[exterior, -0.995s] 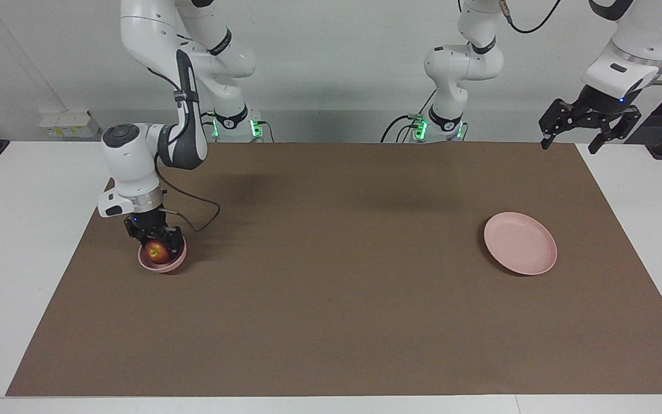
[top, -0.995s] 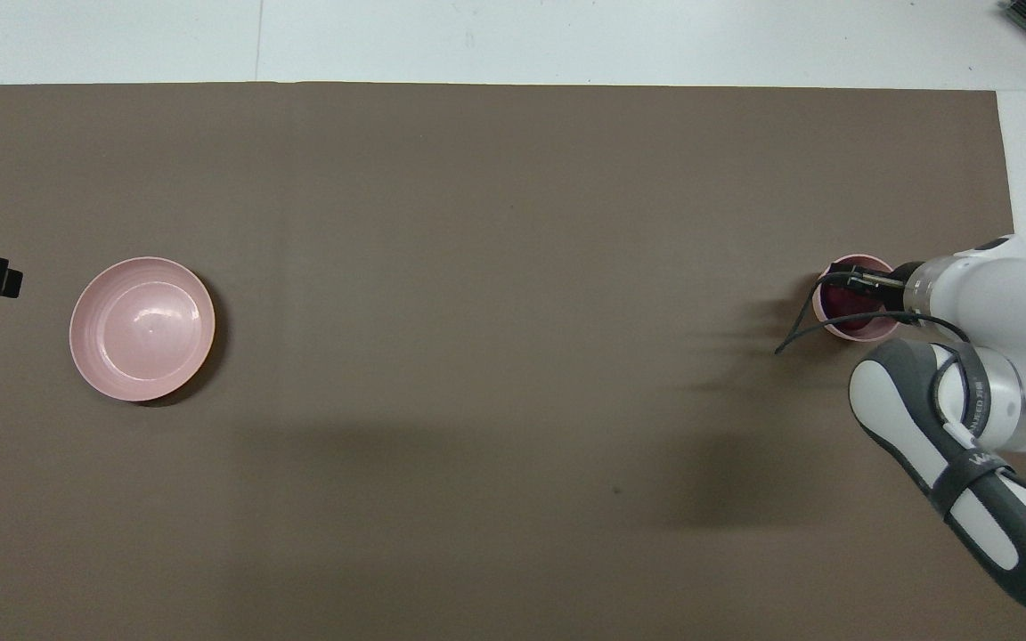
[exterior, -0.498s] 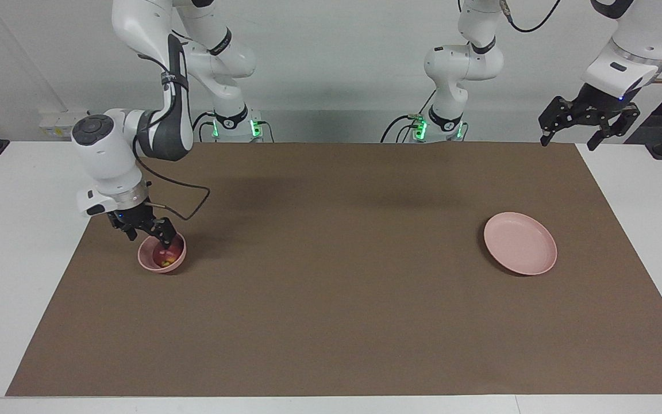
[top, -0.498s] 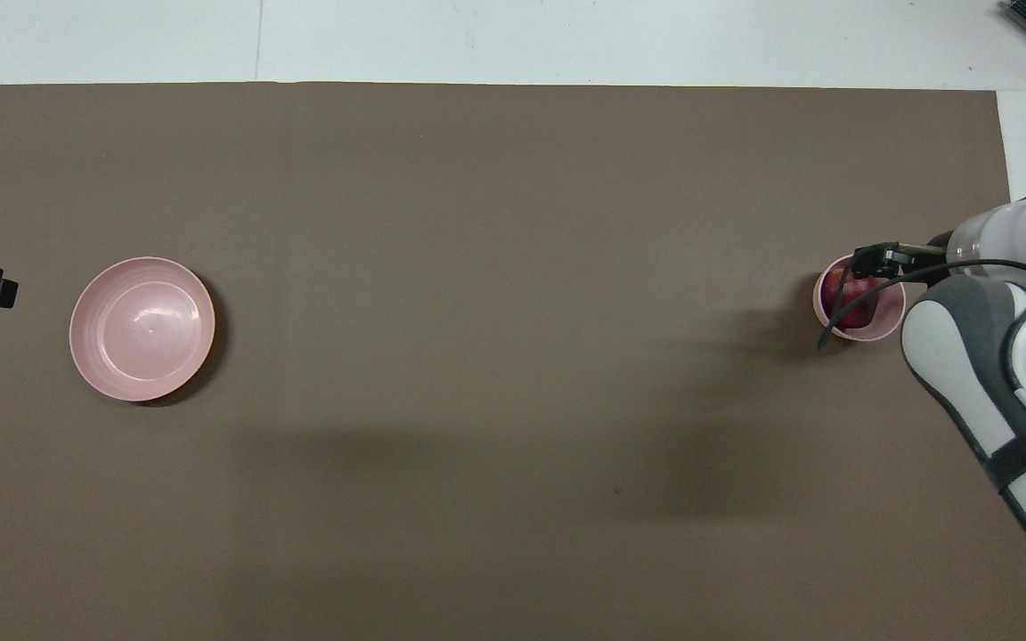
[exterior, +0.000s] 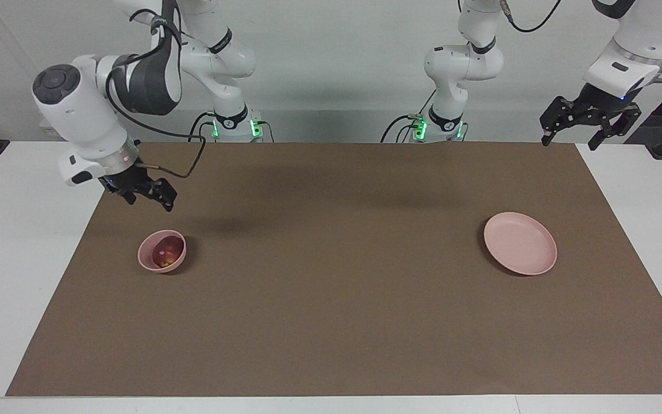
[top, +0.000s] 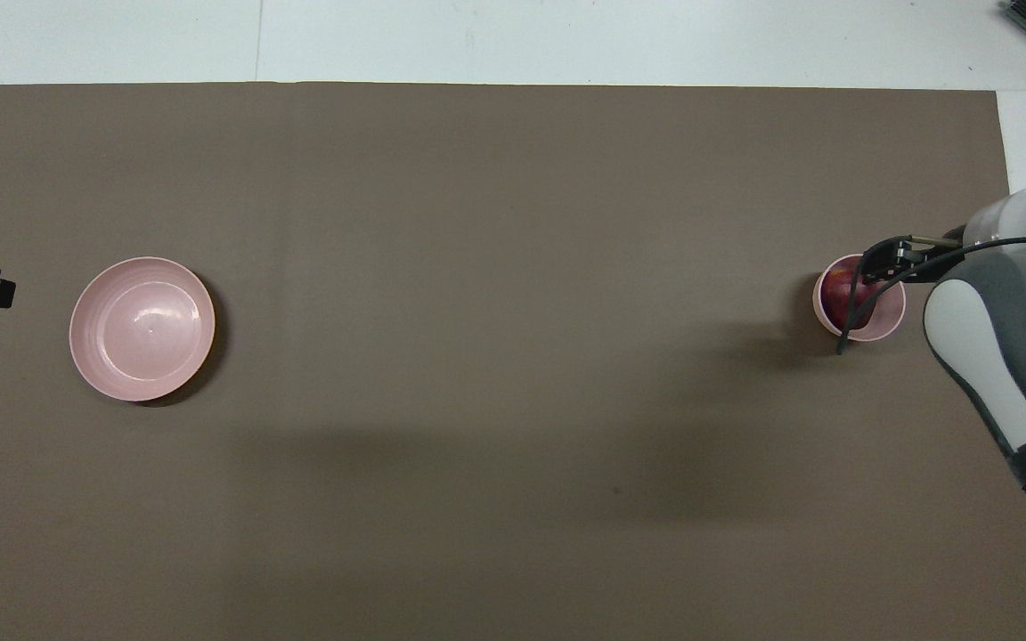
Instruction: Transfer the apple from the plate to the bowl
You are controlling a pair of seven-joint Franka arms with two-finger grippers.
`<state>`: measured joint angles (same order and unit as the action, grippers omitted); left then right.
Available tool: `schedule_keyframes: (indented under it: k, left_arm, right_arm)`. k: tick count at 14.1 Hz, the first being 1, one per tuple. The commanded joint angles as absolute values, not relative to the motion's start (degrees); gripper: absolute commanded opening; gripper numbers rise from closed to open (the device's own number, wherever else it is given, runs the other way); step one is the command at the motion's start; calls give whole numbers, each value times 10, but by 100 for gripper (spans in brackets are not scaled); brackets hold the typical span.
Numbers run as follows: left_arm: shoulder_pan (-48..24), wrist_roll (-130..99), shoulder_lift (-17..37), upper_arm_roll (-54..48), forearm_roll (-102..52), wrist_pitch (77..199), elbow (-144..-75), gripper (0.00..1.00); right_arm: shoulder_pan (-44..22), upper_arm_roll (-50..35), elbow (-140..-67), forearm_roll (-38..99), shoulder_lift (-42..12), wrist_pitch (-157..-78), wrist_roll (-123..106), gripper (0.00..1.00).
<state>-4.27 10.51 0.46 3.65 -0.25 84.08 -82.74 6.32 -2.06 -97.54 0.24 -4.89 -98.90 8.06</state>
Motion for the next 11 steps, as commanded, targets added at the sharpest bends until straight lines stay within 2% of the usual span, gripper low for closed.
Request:
schedule_keyframes:
  k: [1, 5, 11]
  left_arm:
    - [-44, 105, -4, 36, 4, 835, -832, 100]
    - [-44, 105, -4, 38, 4, 836, -832, 100]
    - [-44, 105, -4, 38, 4, 835, -832, 100]
  right_arm:
    - [68, -25, -963, 19, -3, -928, 69, 100]
    - [69, -25, -891, 20, -14, -837, 69, 100]
    - [64, -27, -867, 4, -19, -824, 50, 100]
